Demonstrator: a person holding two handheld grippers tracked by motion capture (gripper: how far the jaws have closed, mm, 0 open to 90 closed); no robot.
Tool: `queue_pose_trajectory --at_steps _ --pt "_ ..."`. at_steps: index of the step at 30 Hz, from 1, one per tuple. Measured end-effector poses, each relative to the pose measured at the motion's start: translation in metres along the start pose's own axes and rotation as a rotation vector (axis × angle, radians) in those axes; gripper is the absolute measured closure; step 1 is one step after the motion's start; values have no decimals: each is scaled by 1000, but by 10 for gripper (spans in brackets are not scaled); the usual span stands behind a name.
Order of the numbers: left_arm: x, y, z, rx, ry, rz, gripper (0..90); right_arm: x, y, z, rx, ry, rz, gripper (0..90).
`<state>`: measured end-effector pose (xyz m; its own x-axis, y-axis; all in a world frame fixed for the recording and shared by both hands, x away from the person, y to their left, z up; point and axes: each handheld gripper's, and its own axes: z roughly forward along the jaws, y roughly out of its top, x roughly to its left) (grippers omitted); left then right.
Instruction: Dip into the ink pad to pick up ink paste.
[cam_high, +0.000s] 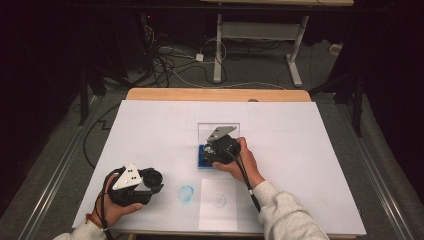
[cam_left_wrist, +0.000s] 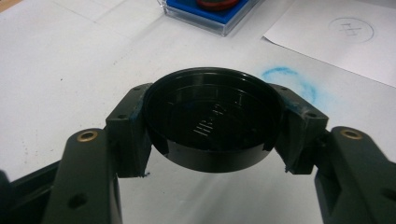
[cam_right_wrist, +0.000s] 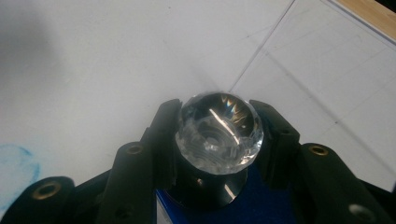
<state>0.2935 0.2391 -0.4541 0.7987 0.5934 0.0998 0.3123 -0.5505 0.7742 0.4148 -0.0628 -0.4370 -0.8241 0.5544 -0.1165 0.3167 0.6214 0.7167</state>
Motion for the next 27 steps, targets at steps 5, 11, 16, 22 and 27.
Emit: queue_pose_trajectory --at_steps 5,11,16,22,27 --pt "0 0 0 2 -1 1 364 -2 -1 -1 0 6 4 568" --pt "0 0 0 -1 2 -3 364 1 -2 0 -8 -9 1 569" --pt "-1 0 -1 0 1 0 364 1 -3 0 -13 -13 2 569" --pt "0 0 -1 -1 -1 1 365 1 -2 1 -7 -21 3 569" --pt "0 0 0 1 -3 4 364 1 -1 1 -2 -26 1 569"
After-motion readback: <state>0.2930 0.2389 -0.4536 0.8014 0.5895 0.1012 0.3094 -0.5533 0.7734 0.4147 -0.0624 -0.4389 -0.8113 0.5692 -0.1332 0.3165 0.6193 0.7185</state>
